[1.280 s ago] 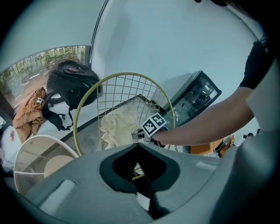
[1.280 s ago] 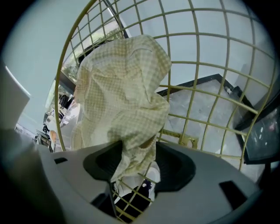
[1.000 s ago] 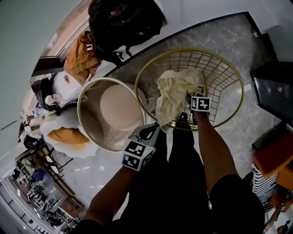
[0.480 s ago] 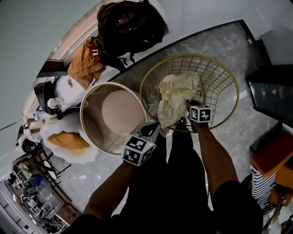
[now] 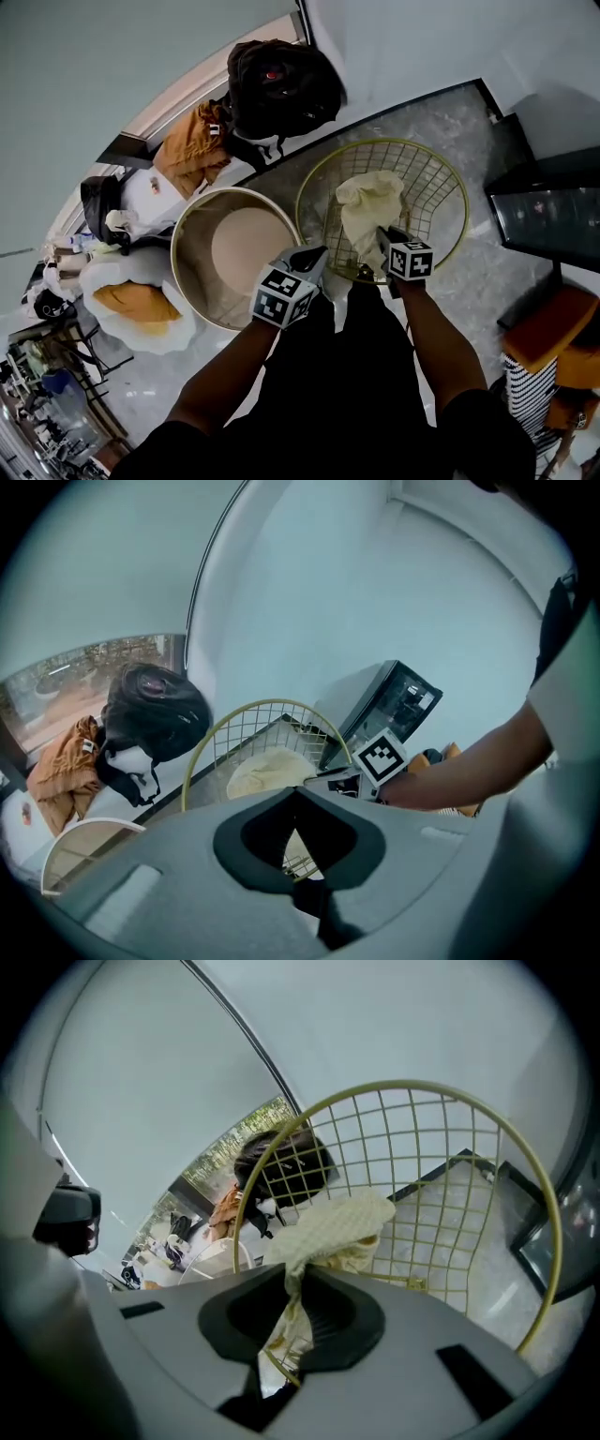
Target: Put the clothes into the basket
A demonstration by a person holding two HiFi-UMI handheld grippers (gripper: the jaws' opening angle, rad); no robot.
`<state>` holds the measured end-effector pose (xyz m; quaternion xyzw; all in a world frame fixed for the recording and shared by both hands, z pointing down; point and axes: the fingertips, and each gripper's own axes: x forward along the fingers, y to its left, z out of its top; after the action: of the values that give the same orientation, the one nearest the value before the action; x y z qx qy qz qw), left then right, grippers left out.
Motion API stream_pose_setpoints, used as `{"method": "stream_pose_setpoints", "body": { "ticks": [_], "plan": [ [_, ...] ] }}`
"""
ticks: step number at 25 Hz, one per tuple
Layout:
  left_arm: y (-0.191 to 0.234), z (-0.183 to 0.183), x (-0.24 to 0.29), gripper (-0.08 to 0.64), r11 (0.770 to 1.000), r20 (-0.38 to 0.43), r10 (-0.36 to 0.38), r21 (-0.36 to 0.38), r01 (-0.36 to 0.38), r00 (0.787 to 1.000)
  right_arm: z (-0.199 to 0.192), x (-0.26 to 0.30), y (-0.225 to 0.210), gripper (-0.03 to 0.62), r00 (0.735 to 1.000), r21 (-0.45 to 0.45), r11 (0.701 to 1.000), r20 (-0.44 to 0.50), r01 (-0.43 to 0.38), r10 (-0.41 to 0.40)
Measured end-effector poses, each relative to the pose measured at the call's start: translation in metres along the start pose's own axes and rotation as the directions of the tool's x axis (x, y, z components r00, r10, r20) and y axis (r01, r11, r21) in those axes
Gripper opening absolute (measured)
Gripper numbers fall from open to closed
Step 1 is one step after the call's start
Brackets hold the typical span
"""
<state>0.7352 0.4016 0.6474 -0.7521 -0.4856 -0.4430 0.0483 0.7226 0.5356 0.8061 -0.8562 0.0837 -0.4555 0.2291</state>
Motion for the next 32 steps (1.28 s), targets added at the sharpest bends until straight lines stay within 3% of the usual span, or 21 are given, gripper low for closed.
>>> {"method": "stream_pose_setpoints", "body": {
  "ticks": [7,13,23,27,32],
  "plan": [
    [-0.005,0.016,-0.037,0.0,0.999,0.072,-0.023,0.028,0.021,0.997,0.027,-0.063,0.034,0.057,0.996,-0.045,0.999,0.084,0.03,-0.027],
    [-0.015,0.018,-0.07,0.0,0.997,0.116,-0.066,0.048,0.061,0.991,0.035,-0.111,0.063,0.057,0.988,-0.007,0.999,0.151,0.037,-0.035],
    [-0.032,0.021,-0.11,0.0,0.987,0.179,-0.149,0.085,0.135,0.972,0.052,-0.173,0.141,0.057,0.959,-0.032,0.999,0.283,0.004,0.005],
    [-0.031,0.016,-0.132,0.0,0.984,0.227,-0.161,0.116,0.138,0.961,0.056,-0.191,0.176,0.057,0.936,-0.04,0.999,0.349,-0.029,0.041],
    [-0.006,0.003,-0.146,0.0,0.99,0.234,-0.119,0.107,0.097,0.965,0.062,-0.194,0.202,0.057,0.921,-0.06,0.996,0.383,-0.061,0.079]
  ]
}}
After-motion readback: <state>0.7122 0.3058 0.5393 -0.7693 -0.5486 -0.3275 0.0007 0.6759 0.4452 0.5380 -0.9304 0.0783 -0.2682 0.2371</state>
